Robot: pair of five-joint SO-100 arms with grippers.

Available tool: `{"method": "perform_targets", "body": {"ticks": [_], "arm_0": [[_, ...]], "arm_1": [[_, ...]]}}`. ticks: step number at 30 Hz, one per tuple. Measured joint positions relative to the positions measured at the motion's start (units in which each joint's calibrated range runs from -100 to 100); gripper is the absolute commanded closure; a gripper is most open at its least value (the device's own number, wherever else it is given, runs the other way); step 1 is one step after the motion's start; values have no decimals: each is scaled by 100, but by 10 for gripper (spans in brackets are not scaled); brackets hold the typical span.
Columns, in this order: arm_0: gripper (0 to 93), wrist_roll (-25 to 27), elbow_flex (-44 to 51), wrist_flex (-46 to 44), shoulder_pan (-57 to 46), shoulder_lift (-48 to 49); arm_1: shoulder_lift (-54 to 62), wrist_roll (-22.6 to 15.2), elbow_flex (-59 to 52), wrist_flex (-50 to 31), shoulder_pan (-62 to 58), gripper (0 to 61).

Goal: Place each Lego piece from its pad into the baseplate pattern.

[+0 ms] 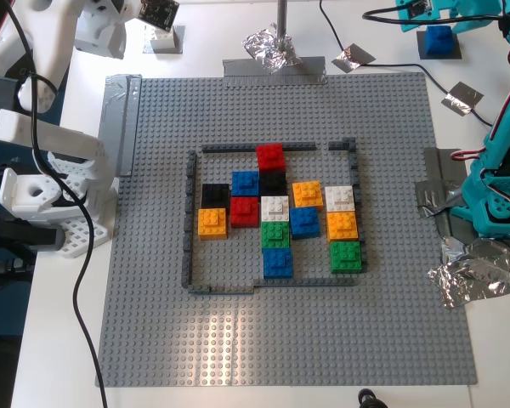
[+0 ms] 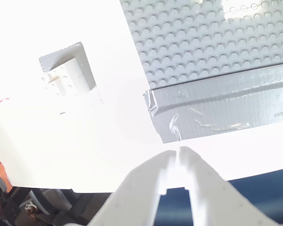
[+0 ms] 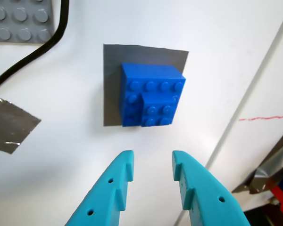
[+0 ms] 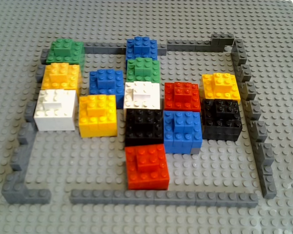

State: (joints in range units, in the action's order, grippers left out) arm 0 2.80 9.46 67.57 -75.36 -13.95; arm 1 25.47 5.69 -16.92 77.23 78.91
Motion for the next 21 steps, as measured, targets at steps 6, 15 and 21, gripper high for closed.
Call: {"method": "perform_targets", "body": {"ticks": [6, 15, 21], "arm_0": [[827, 0, 302, 0, -15, -347], [824, 0, 322, 0, -7, -448], [824, 0, 322, 0, 22, -465]], "arm_1": [[0, 0, 0, 0, 0, 613], [0, -34, 0, 137, 0, 613], [0, -39, 0, 137, 0, 613]]}}
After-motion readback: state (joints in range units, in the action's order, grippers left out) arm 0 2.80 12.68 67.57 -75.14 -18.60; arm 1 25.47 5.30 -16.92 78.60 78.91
